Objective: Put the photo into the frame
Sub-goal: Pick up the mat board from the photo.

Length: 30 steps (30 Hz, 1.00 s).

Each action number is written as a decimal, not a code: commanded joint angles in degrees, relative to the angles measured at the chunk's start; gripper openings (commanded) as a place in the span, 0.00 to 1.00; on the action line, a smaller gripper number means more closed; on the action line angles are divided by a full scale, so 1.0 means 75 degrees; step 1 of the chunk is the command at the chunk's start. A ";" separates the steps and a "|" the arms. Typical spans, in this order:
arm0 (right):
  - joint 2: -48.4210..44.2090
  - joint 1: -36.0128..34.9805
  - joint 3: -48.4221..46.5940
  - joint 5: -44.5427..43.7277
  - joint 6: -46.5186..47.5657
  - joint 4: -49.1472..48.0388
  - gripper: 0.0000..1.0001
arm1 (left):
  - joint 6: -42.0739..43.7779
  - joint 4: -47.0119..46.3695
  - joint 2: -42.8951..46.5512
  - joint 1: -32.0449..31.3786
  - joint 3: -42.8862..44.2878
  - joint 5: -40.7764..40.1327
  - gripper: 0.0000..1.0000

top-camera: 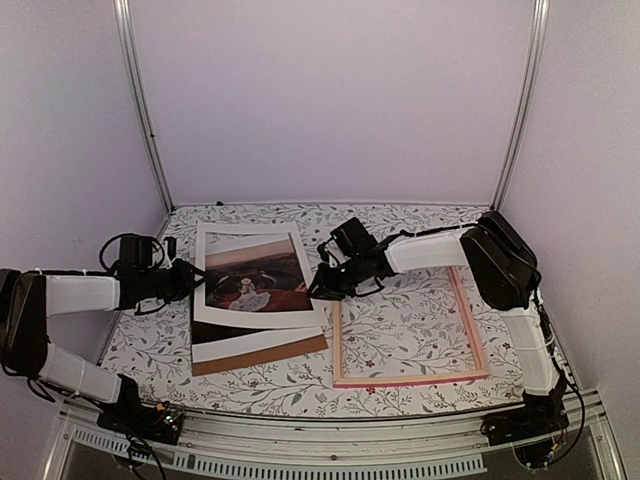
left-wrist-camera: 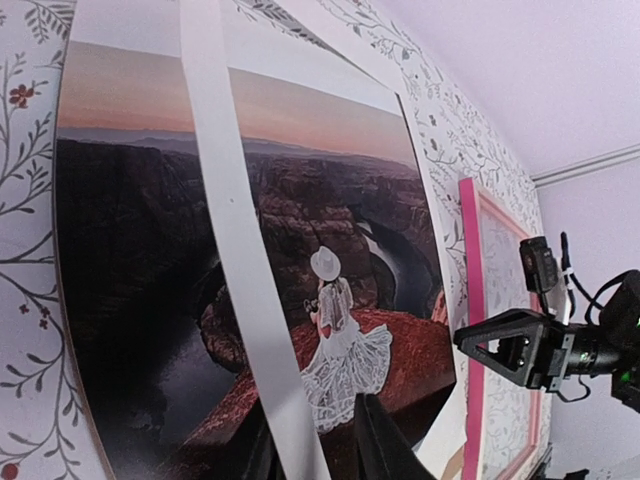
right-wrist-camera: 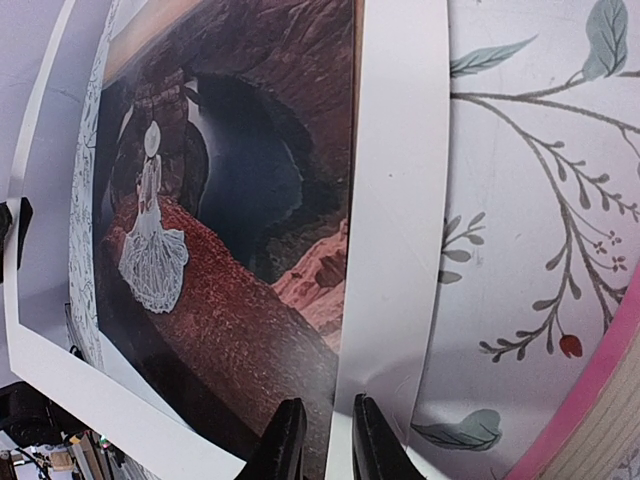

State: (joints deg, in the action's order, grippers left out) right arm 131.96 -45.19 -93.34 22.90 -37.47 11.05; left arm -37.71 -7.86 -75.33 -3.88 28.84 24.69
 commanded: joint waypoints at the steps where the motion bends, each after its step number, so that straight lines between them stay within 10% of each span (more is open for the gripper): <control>1: -0.0333 0.0049 0.0088 0.0040 0.0062 -0.0055 0.19 | 0.0030 -0.0043 0.0041 0.0129 0.0092 0.0266 0.24; 11: -0.0483 0.0049 0.0083 0.0029 0.0120 -0.0079 0.30 | -0.0007 0.0172 0.0310 0.0258 0.0201 0.0517 0.00; 30: -0.2872 0.0445 0.0307 -0.0454 0.0873 0.0887 0.89 | -0.0349 0.1682 0.2454 0.0295 0.1696 0.0979 0.00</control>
State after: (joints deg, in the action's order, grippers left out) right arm 116.92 -44.10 -92.97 22.24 -33.52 14.09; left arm -39.31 1.58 -59.72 -2.15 38.09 29.87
